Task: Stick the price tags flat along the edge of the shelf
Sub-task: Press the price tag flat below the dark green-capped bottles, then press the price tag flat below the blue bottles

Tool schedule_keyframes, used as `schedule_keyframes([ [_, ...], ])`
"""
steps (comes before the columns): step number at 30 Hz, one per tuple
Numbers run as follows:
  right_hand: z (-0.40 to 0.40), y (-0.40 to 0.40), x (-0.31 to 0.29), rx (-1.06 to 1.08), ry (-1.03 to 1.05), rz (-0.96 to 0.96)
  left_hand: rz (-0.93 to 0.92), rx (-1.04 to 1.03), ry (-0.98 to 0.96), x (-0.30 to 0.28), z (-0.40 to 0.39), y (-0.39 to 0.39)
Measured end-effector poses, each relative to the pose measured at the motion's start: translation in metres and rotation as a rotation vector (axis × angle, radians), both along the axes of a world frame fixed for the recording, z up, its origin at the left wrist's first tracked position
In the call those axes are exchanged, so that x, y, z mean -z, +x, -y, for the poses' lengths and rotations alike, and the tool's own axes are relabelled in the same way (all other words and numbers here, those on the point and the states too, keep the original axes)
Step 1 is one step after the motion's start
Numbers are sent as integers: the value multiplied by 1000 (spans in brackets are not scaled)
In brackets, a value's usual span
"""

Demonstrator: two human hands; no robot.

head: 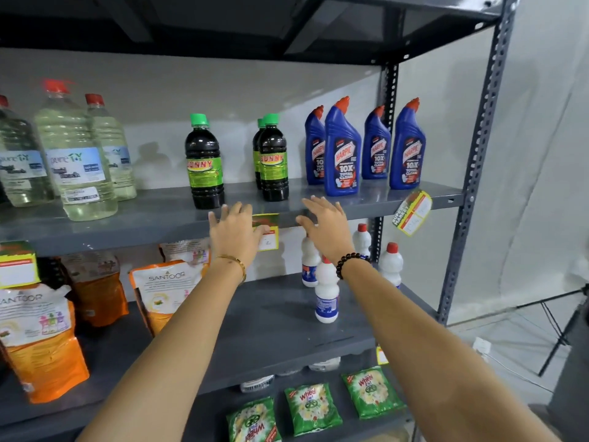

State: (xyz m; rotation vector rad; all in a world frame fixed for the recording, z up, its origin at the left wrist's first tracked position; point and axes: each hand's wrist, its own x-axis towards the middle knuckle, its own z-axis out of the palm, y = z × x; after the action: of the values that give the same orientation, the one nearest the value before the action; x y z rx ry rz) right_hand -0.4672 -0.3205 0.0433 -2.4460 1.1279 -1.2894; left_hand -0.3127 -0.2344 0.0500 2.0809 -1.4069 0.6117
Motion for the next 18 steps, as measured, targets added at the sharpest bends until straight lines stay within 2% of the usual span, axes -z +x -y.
schedule_keyframes([
  [5, 34, -91, 4, 158, -66, -33, 43, 184, 3, 5, 45, -79],
  [10, 86, -175, 3, 241, -108, -97, -9, 304, 44, 12, 99, -170],
  [14, 124, -216, -5, 197, -94, -115, -51, 260, 61, 14, 133, -213],
  [18, 150, -230, -15, 53, -44, -145, -115, 208, 13, 13, 155, -234],
])
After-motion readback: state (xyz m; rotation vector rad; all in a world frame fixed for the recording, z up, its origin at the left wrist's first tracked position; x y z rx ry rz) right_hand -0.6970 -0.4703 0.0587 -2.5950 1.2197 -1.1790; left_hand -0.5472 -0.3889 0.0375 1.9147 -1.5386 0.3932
